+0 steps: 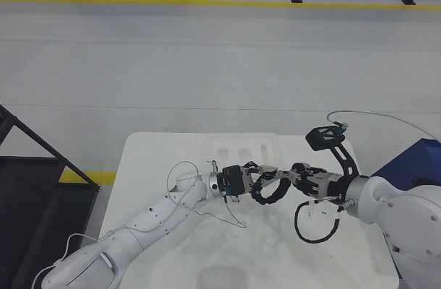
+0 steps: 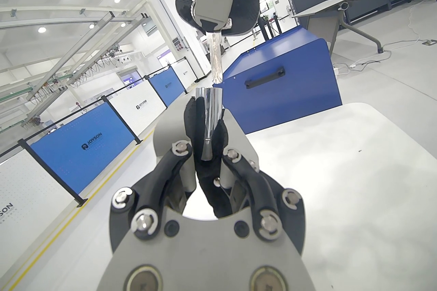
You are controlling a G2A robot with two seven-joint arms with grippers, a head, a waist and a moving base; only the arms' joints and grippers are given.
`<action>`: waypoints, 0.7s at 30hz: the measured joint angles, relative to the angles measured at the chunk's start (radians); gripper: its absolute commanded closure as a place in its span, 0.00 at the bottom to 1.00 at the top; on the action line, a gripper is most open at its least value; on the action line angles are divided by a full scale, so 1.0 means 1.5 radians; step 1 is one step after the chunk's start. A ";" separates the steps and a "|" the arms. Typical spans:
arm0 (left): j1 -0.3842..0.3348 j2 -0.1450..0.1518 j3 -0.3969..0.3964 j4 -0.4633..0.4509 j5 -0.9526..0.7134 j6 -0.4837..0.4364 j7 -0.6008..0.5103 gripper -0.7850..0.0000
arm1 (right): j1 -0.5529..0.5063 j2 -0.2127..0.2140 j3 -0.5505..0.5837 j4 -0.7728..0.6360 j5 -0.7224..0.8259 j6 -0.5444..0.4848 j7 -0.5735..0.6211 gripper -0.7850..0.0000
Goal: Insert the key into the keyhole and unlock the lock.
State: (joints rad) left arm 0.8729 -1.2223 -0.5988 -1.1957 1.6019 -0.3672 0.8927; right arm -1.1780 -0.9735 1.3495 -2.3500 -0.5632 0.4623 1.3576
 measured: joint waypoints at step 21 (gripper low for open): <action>0.017 -0.008 -0.026 -0.007 0.029 -0.013 0.006 1.00 | -0.004 0.007 0.001 0.000 0.006 0.023 -0.023 1.00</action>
State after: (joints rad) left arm 0.8980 -1.2338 -0.6383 -1.2060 1.6459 -0.3873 0.9021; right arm -1.1845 -0.9629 1.3515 -2.3500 -0.5547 0.4968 1.3231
